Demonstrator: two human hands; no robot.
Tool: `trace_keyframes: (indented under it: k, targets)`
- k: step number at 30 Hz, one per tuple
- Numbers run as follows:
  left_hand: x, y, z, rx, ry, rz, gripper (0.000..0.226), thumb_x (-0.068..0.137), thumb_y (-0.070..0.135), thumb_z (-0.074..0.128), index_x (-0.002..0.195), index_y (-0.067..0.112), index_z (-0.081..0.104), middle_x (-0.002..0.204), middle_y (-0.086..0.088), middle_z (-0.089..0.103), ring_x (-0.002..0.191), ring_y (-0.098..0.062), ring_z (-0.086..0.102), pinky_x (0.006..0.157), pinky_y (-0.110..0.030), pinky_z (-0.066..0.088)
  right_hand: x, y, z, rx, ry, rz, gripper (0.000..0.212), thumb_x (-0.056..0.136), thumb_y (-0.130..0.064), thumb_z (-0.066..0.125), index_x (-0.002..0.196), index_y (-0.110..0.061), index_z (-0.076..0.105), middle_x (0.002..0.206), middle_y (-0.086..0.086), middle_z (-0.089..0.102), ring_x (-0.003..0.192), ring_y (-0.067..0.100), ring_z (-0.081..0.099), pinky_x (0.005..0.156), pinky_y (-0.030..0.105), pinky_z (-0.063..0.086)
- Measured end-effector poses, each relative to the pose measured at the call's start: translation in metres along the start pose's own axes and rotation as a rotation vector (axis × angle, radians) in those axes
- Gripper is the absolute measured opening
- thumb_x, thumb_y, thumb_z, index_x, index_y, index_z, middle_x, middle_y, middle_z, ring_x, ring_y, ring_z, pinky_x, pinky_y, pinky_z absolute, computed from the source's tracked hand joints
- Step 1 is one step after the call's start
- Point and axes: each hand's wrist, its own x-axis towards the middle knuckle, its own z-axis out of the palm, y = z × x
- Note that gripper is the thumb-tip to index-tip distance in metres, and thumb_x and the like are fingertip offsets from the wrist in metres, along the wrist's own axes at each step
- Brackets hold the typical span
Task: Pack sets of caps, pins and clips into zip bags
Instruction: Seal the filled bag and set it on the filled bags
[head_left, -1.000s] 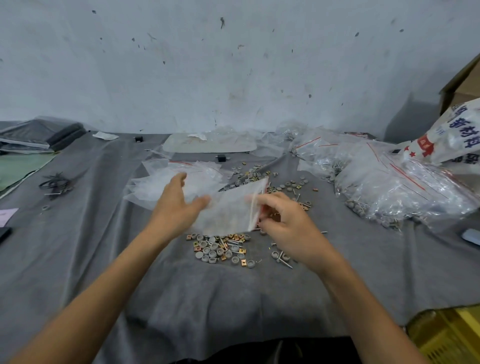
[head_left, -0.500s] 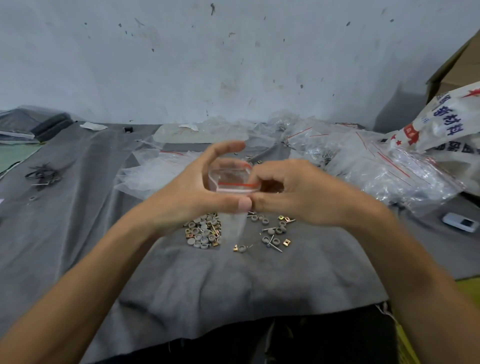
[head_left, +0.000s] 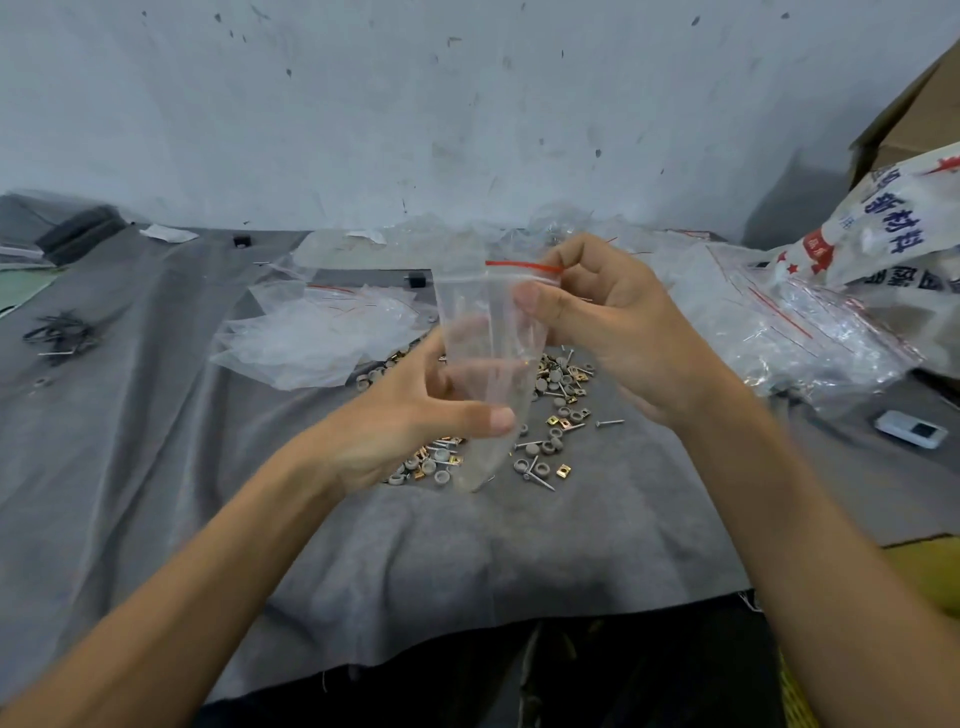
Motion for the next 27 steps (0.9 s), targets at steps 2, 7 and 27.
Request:
trace_keyframes:
  k: [2,7,27]
  targets:
    - [0.001,-0.007,-0.001,0.043,0.034,-0.021,0.082,0.074,0.01,0.082,0.144,0.028,0.044,0.124,-0.009,0.071,0.116,-0.022,0.067,0.093,-0.029,0.054,0.001,0.006,-0.002,0.029,0.044,-0.011,0.018,0.091,-0.007,0.072,0.099,-0.009,0.056,0.088,0.021,0.062,0.08,0.025,0.059,0.069,0.031,0.052]
    - [0.0,-0.015,-0.009,0.047,0.07,-0.066,0.065,0.079,0.042,0.082,0.135,0.019,0.059,0.131,-0.004,0.068,0.124,-0.02,0.063,0.103,-0.032,0.051,0.005,0.012,-0.007,0.098,0.099,-0.014,0.026,0.09,-0.006,0.073,0.108,-0.018,0.058,0.087,0.006,0.072,0.076,0.016,0.066,0.065,0.026,0.054]
    - [0.043,-0.033,-0.023,0.218,0.271,0.026,0.018,0.1,0.009,0.059,0.097,0.02,0.073,0.082,0.005,0.073,0.077,-0.007,0.066,0.075,-0.021,0.053,0.047,0.045,-0.019,0.445,0.293,0.044,0.045,0.089,-0.005,0.073,0.129,0.005,0.057,0.106,0.011,0.073,0.085,0.018,0.07,0.069,0.031,0.057]
